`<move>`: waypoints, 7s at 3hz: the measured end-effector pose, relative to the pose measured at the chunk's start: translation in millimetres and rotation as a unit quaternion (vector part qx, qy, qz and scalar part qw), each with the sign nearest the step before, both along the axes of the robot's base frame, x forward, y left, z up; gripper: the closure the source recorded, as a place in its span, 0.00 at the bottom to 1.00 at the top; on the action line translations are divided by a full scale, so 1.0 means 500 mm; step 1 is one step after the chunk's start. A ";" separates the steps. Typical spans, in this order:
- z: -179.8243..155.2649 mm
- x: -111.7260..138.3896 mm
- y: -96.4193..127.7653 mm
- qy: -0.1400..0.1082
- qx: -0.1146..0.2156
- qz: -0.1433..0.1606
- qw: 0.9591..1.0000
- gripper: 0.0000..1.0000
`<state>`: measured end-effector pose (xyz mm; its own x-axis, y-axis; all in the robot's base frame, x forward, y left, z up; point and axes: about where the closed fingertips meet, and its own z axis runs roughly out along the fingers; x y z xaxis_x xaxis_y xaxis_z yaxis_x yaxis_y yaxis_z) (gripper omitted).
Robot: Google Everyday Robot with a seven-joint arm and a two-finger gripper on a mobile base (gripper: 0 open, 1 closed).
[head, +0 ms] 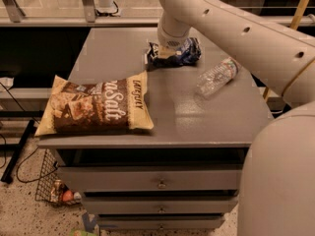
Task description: Move blue chip bag near brown chip bag
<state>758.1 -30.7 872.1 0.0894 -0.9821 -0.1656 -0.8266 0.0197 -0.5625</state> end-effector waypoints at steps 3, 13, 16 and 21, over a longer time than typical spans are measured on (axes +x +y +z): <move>0.000 -0.014 0.036 0.014 0.010 0.035 0.999 1.00; -0.046 0.026 0.027 0.082 0.022 0.029 0.996 0.65; -0.068 0.035 0.026 0.092 0.025 0.028 0.995 1.00; 0.294 -0.132 0.262 0.022 0.244 0.295 0.923 1.00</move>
Offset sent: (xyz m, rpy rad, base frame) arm -0.0129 0.0250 -0.0097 0.0103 0.0546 0.0909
